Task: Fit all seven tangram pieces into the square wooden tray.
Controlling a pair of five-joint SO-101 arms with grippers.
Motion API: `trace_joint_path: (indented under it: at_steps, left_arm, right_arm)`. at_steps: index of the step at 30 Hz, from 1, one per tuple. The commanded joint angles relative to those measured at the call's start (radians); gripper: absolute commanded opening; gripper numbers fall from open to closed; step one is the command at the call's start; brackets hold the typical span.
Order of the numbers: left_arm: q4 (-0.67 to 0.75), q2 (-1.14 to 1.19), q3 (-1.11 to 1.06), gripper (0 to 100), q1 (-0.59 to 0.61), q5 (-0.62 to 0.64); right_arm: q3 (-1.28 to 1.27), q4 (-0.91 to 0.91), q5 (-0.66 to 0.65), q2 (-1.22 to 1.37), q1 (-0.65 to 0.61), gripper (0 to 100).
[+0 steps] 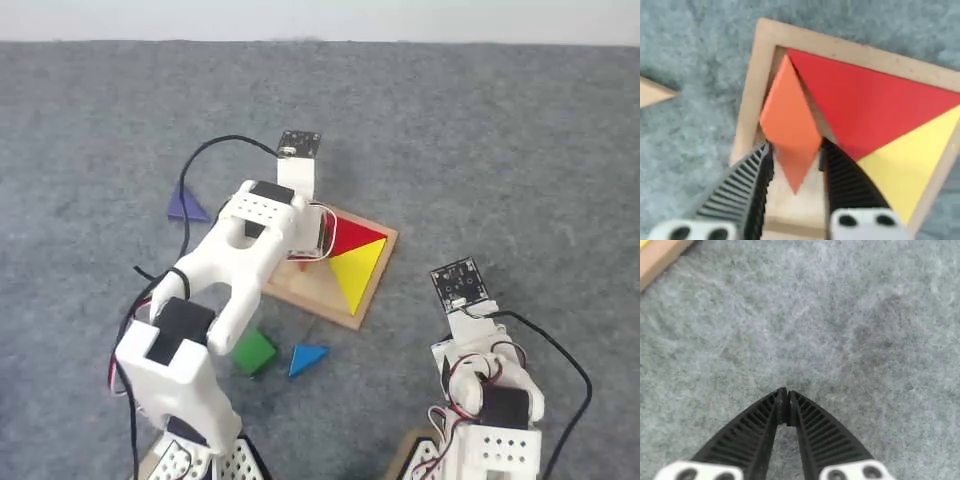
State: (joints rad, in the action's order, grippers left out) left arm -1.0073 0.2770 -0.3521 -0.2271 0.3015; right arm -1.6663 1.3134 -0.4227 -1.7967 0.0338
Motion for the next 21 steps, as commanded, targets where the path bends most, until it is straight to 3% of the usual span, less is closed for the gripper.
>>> trace_joint_path:
  at_steps: [1,14,21]
  left_arm:
    - [0.025,-0.003,0.024,1,0.015,0.009]
    - [0.009,-0.187,-0.007,2,0.032,-0.035]
    - [0.143,-0.241,-0.035,16,0.031,-0.077]
  right_arm:
    - [-0.017,0.002,-0.008,-0.016,-0.004,0.8]
    - [-0.017,0.002,-0.008,-0.016,-0.004,0.8]
    - [-0.017,0.002,-0.008,-0.016,-0.004,0.8]
